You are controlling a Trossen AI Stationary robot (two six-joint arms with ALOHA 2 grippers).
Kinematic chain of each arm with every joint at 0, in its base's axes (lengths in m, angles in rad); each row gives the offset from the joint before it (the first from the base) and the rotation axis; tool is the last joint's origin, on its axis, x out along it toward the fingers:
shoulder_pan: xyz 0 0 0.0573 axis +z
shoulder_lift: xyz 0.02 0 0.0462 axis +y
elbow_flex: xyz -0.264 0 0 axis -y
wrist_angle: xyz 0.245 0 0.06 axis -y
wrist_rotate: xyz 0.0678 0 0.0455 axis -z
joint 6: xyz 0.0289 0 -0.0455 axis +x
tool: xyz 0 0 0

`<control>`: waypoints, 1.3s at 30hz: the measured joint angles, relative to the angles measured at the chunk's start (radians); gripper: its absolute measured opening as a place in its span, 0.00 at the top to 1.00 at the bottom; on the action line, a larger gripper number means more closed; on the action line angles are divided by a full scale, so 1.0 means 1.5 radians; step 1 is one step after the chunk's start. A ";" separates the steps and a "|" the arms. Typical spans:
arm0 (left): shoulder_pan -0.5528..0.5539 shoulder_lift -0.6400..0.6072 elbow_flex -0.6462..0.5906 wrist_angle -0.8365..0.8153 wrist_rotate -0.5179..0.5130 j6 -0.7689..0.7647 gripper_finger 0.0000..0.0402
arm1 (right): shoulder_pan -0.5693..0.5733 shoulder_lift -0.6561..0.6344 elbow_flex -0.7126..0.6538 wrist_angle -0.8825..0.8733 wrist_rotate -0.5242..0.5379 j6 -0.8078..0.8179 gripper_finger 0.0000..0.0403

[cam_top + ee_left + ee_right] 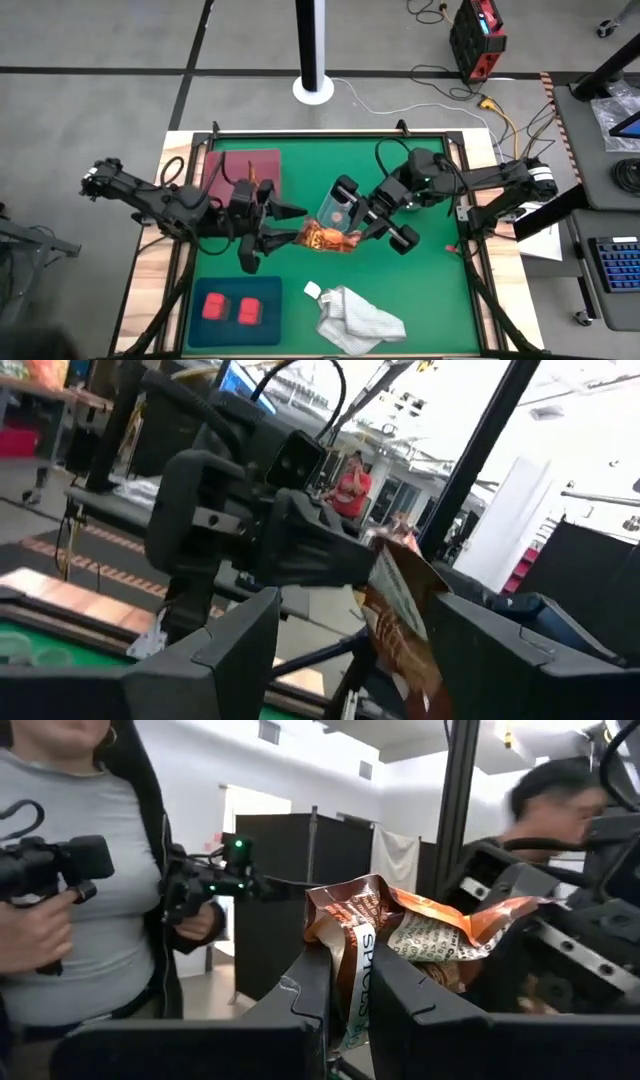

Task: Sort spices by type
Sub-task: Put the orange seasoning pack into the red bin

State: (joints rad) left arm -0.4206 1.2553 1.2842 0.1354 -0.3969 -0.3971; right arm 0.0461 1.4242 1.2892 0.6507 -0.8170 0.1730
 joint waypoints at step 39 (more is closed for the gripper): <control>0.060 0.023 0.000 -0.005 0.109 0.035 0.97 | -0.014 -0.005 0.000 -0.091 -0.010 -0.031 0.93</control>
State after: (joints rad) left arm -0.3313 1.2896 1.2842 0.1284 -0.2330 -0.3452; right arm 0.0247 1.4162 1.2888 0.5136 -0.8321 0.1260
